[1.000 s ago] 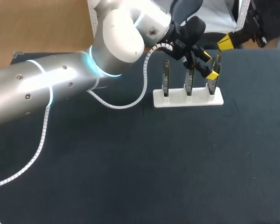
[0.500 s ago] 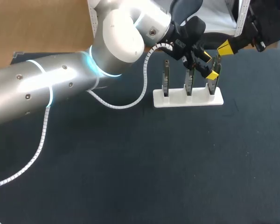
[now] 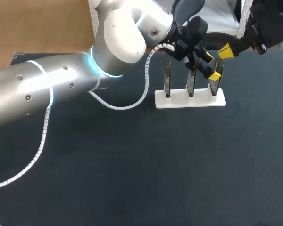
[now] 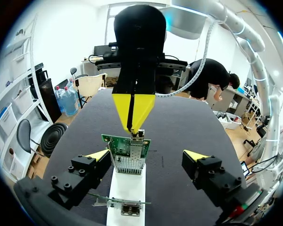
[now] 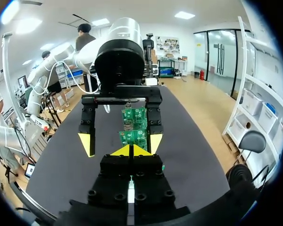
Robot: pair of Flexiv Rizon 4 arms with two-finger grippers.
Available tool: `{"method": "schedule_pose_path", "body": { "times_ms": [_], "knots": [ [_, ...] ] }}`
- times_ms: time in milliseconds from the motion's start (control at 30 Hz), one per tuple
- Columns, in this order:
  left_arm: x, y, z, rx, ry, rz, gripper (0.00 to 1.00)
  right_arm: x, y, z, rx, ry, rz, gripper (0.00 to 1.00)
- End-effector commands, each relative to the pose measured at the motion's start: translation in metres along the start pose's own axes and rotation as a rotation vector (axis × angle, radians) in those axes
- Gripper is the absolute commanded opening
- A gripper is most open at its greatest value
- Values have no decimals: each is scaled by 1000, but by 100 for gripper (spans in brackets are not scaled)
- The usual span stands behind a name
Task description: Pick up the optical module with the left hand, and insert it into the network port with the right hand.
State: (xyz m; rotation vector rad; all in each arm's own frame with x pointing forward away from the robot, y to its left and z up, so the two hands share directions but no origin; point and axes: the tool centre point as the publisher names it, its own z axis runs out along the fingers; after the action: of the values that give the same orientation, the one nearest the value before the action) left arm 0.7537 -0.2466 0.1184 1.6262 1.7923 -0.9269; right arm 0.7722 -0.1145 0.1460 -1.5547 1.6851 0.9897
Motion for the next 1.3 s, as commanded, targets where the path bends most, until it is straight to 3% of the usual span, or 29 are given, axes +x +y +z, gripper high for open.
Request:
{"method": "schedule_pose_path", "body": {
  "times_ms": [33, 967, 1300],
  "knots": [
    [0, -2, -1, -5, 2, -2, 100, 3, -4, 1, -7, 0, 4, 0],
    [0, -2, -1, -5, 2, -2, 100, 14, -3, 9, -20, -9, 34, 0],
    [0, -2, -1, -5, 2, -2, 100, 0, -7, -1, 8, -40, 10, 0]
  ]
}}
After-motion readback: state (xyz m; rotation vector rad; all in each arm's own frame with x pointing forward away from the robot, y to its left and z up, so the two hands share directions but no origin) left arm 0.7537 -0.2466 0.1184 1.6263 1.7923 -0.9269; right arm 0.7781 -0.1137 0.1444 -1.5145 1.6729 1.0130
